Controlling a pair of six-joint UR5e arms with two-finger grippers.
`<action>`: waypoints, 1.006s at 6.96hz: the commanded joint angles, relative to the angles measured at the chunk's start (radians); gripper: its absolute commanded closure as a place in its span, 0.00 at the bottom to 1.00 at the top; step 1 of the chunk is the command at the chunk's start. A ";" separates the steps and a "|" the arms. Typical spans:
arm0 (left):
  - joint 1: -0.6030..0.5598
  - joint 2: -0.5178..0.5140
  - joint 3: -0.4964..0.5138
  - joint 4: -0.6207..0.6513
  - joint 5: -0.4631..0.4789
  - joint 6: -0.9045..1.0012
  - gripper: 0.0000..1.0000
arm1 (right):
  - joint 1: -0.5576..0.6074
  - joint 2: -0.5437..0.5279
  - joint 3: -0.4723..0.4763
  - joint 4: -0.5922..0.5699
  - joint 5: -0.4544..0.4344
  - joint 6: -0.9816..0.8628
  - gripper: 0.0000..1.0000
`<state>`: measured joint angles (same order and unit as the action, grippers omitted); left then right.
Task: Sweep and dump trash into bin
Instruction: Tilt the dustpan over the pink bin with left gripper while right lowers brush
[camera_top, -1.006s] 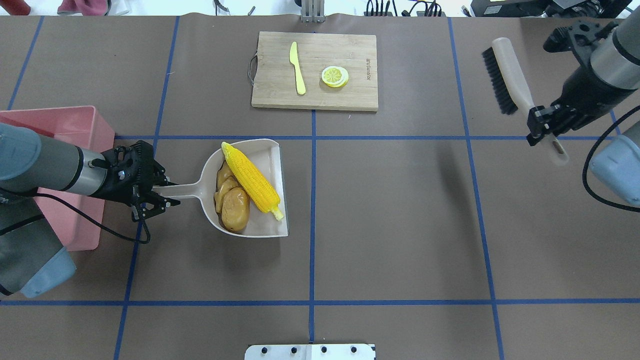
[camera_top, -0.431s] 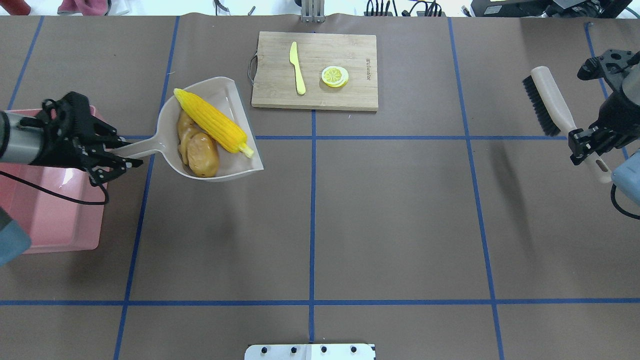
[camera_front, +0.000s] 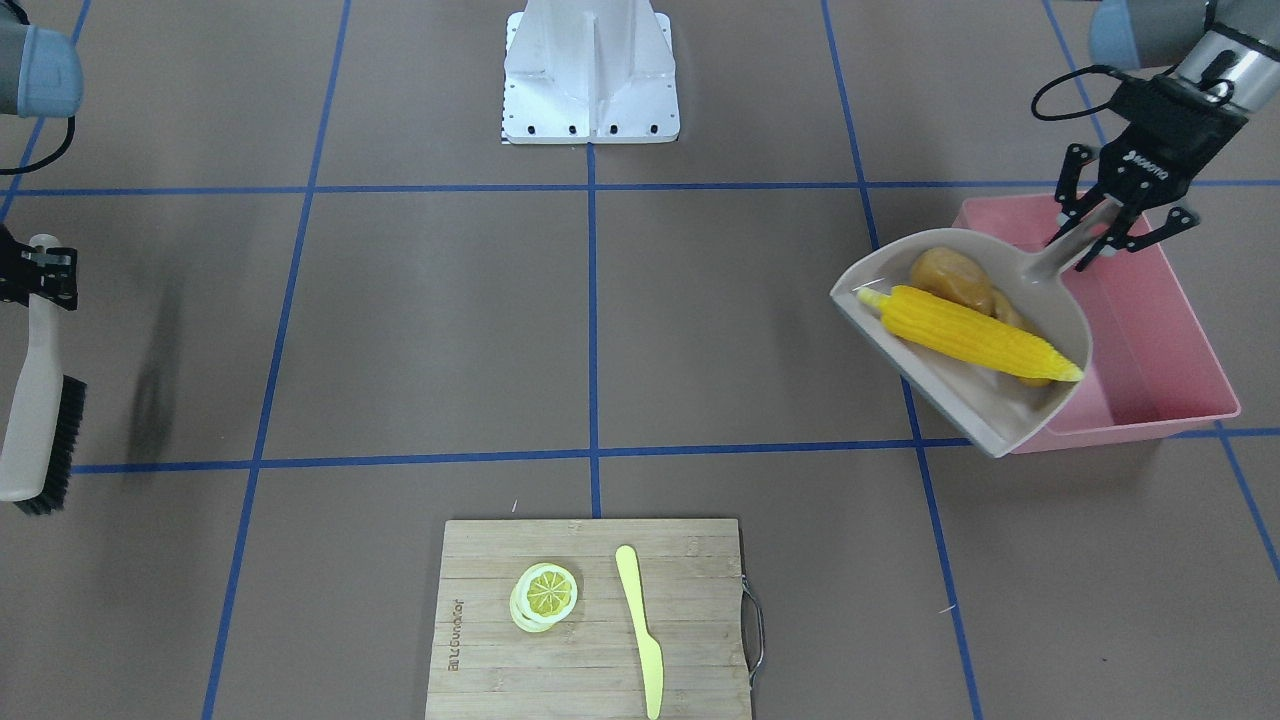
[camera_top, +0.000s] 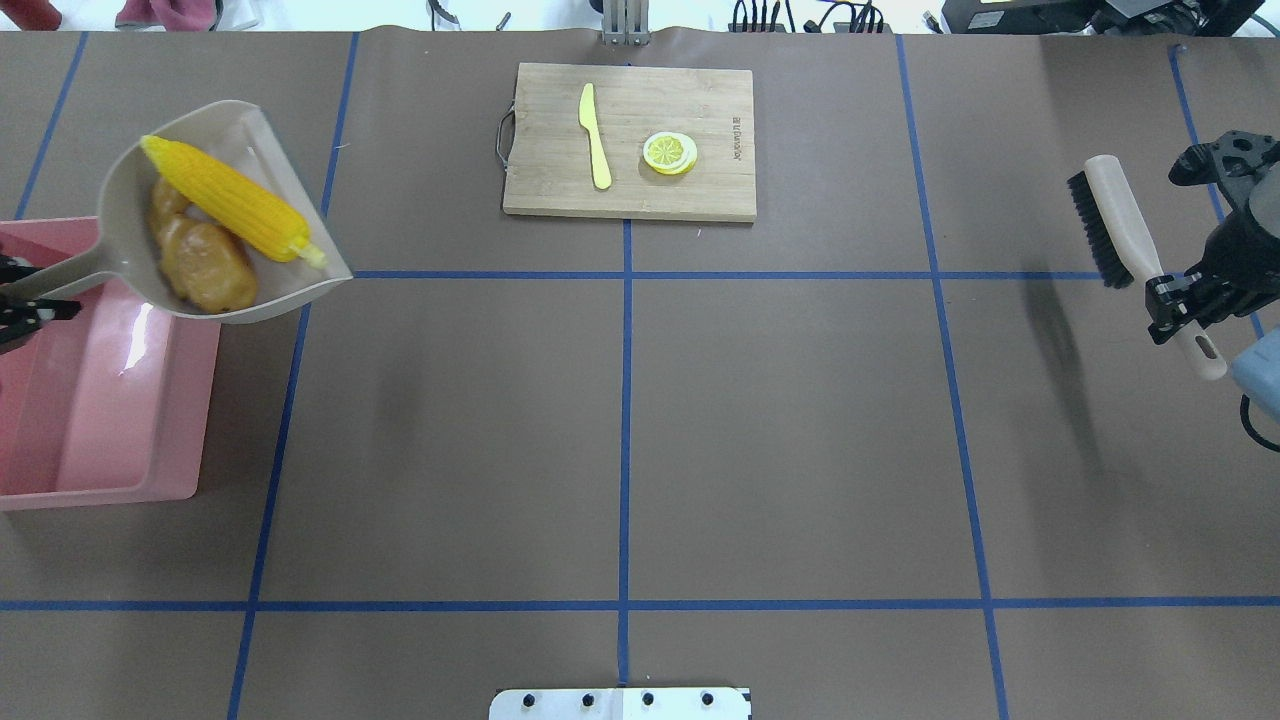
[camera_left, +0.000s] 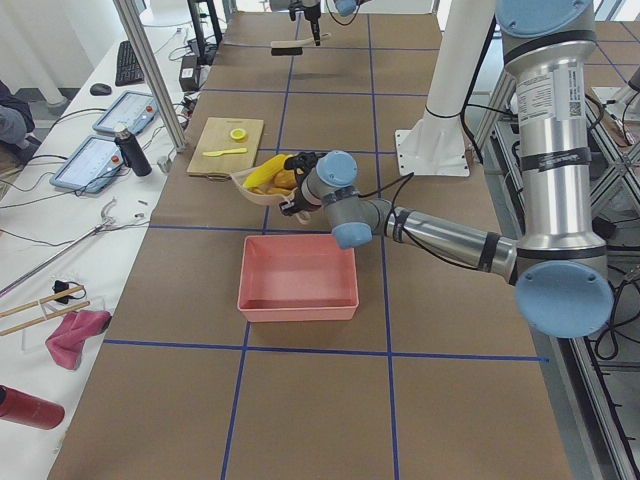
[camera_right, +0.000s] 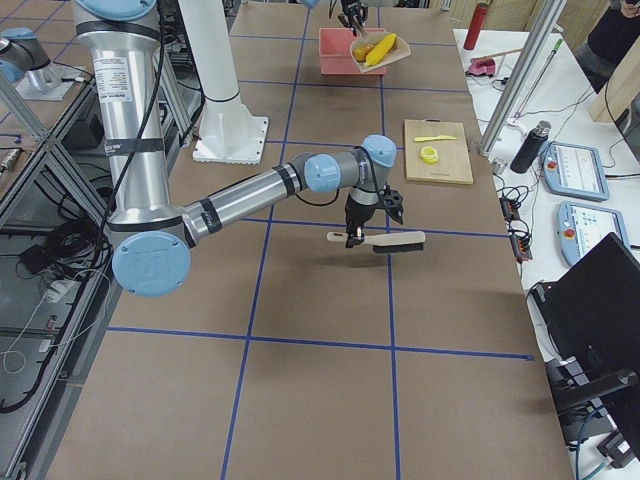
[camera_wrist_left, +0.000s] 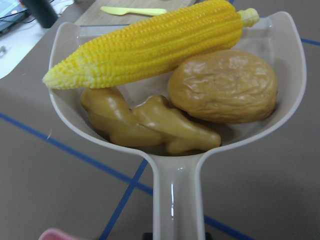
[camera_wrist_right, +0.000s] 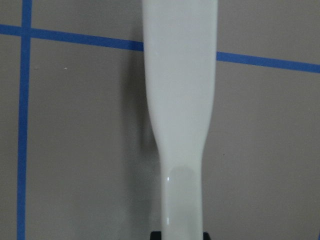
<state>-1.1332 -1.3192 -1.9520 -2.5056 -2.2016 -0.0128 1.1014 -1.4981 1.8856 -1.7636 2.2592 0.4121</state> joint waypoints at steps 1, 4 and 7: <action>-0.185 0.185 -0.018 0.005 -0.136 0.010 1.00 | -0.002 -0.008 0.012 0.016 0.049 0.082 1.00; -0.207 0.333 -0.105 0.218 -0.122 0.183 1.00 | -0.069 -0.022 0.039 0.019 0.106 0.105 1.00; -0.224 0.322 -0.195 0.601 -0.052 0.501 1.00 | -0.158 -0.044 0.000 0.106 0.067 0.122 1.00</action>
<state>-1.3575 -0.9955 -2.1093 -2.0328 -2.2701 0.3910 0.9758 -1.5372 1.9208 -1.6999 2.3485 0.5321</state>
